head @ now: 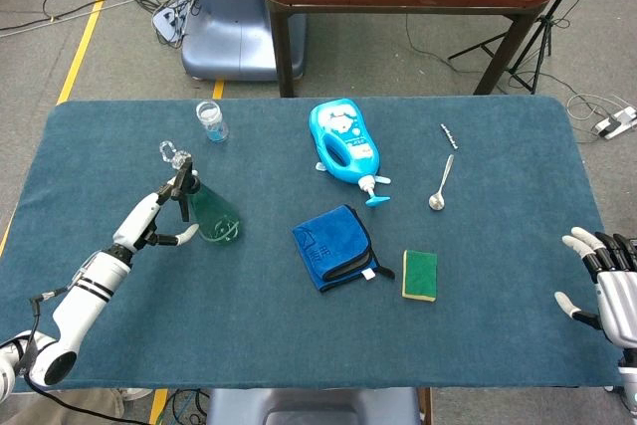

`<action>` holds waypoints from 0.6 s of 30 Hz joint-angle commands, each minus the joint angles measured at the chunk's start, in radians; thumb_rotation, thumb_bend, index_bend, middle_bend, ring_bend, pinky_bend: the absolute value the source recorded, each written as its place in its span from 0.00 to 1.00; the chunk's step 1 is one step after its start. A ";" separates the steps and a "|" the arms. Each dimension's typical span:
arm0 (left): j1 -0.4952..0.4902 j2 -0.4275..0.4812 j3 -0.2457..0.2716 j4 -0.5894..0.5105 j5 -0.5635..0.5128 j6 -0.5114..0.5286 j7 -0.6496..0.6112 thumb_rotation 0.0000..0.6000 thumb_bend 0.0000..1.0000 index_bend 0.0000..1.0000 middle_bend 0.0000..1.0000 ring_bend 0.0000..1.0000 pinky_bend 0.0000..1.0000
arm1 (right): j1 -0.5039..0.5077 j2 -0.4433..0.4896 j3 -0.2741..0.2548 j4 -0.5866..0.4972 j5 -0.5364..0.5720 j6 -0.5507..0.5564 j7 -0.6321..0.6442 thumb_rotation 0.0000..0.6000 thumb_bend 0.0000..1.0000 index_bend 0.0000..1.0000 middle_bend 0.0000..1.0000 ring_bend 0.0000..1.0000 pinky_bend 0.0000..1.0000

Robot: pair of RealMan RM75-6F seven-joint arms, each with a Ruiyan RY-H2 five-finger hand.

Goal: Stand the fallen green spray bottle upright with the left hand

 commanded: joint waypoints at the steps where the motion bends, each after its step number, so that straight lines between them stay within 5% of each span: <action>1: 0.033 0.025 0.011 -0.026 -0.023 0.031 0.084 1.00 0.36 0.07 0.06 0.00 0.00 | 0.000 0.001 0.000 0.001 0.000 0.000 0.001 1.00 0.18 0.21 0.16 0.09 0.09; 18: 0.238 0.082 0.032 -0.187 -0.160 0.320 0.600 1.00 0.36 0.12 0.06 0.00 0.00 | 0.013 0.003 -0.001 0.015 0.007 -0.033 0.039 1.00 0.18 0.21 0.16 0.09 0.09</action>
